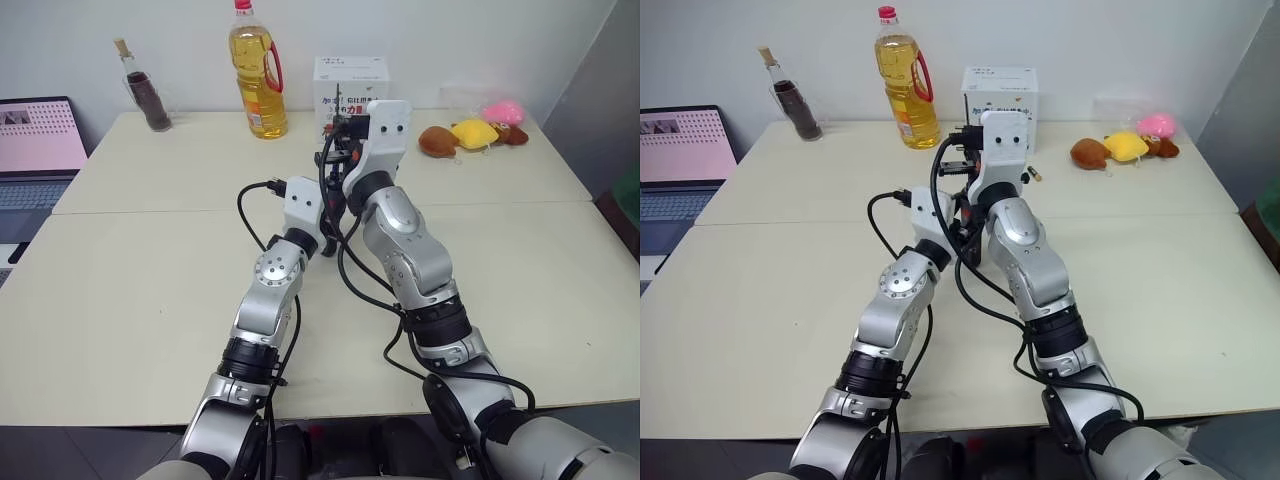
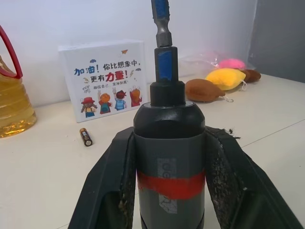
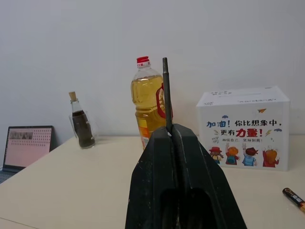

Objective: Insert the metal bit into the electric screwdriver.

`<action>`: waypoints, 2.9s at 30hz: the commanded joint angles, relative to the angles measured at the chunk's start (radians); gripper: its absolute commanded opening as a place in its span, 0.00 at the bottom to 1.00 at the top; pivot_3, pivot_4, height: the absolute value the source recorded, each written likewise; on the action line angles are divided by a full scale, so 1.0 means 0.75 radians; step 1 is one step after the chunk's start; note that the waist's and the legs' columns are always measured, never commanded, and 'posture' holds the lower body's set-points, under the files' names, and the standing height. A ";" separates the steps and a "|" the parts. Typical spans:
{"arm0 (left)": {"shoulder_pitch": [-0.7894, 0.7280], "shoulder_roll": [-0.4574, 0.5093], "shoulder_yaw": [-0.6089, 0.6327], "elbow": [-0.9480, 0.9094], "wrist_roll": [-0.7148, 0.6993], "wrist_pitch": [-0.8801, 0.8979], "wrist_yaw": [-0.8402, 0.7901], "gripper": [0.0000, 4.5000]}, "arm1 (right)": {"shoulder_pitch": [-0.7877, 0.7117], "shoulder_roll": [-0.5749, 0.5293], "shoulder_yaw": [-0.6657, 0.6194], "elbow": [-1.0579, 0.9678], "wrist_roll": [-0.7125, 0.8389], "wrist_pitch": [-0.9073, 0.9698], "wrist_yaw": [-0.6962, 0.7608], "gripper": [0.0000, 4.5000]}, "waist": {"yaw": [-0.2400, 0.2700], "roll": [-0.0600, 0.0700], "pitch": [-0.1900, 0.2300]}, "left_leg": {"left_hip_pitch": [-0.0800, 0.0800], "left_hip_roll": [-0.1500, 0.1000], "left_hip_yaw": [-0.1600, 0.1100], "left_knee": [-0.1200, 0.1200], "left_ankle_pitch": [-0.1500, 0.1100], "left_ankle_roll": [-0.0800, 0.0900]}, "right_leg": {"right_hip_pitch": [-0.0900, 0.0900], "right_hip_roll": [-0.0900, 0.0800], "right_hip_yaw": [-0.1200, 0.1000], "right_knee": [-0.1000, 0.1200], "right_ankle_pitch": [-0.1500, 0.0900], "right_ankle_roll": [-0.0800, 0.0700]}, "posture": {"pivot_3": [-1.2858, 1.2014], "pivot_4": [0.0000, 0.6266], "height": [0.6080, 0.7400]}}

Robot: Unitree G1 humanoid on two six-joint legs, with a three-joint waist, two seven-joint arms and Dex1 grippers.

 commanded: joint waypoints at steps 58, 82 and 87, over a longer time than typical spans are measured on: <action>0.047 0.032 0.010 0.087 0.042 0.058 0.035 0.37 | 0.024 0.051 0.017 -0.065 -0.025 0.183 0.021 0.01 | -0.002 -0.001 -0.006 | 0.003 0.001 0.001 0.000 0.000 0.000 | 0.002 0.001 0.001 0.001 0.000 0.000 | 0.52 0.24 1.00; 0.036 0.035 0.013 0.101 0.040 0.045 0.036 0.37 | 0.055 0.032 0.010 -0.081 -0.078 0.345 0.036 0.01 | -0.003 -0.001 -0.014 | 0.006 0.001 0.001 -0.001 0.000 0.001 | 0.003 0.002 0.001 0.001 0.000 0.000 | 0.52 0.24 1.00; 0.033 0.035 0.013 0.105 0.040 0.042 0.035 0.37 | 0.054 0.035 0.003 -0.080 -0.081 0.335 0.043 0.01 | -0.003 -0.001 -0.014 | 0.006 0.001 0.001 -0.001 0.000 0.001 | 0.003 0.003 0.001 0.001 0.000 0.000 | 0.52 0.24 1.00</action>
